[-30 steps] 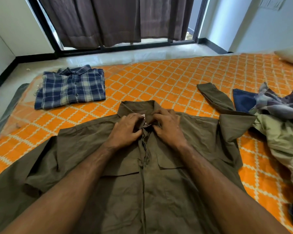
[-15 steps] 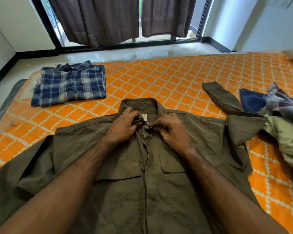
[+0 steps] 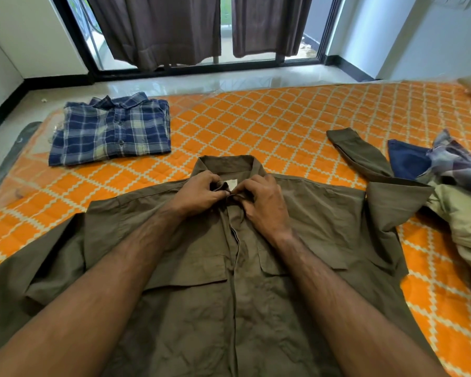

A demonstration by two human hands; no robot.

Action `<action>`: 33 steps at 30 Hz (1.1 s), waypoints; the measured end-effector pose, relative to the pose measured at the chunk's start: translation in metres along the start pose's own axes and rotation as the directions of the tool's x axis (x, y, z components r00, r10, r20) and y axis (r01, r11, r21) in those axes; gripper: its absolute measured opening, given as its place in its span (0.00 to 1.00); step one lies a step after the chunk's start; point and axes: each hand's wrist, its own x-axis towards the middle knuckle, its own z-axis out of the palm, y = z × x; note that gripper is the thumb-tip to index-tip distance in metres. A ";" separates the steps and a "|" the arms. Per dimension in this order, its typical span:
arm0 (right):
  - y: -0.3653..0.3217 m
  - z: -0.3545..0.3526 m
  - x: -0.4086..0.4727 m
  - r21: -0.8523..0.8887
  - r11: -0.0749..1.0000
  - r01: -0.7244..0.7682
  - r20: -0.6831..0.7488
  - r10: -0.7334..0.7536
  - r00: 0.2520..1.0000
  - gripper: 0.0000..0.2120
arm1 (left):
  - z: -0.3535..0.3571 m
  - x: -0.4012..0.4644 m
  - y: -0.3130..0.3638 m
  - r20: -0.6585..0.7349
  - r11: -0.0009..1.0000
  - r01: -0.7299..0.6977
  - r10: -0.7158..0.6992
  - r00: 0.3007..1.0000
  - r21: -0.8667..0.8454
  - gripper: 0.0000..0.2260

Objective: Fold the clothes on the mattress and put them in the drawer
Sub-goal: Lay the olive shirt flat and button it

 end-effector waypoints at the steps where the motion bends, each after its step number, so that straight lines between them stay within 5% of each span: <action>1: 0.000 0.000 0.000 -0.012 1.000 -0.001 -0.003 0.001 1.000 0.03 | -0.001 0.000 0.001 0.009 1.000 0.005 -0.004 1.000 -0.017 0.07; 9: -0.007 0.003 -0.006 -0.108 0.994 -0.028 -0.009 0.027 1.000 0.05 | 0.003 0.001 -0.005 -0.032 0.982 0.026 -0.033 0.999 -0.187 0.02; 27: -0.005 0.008 -0.009 -0.044 0.991 -0.125 -0.046 0.123 0.991 0.04 | 0.022 -0.014 -0.013 -0.222 0.969 -0.108 0.058 0.973 -0.220 0.04; 30: -0.004 0.009 -0.009 -0.019 0.995 -0.100 -0.033 0.100 0.994 0.07 | 0.017 -0.015 -0.010 -0.159 0.988 -0.122 0.106 0.981 -0.096 0.09; 33: -0.007 0.005 -0.006 0.143 0.981 -0.128 -0.080 0.141 0.987 0.18 | -0.005 -0.025 -0.010 -0.068 0.969 -0.227 0.221 0.973 -0.095 0.25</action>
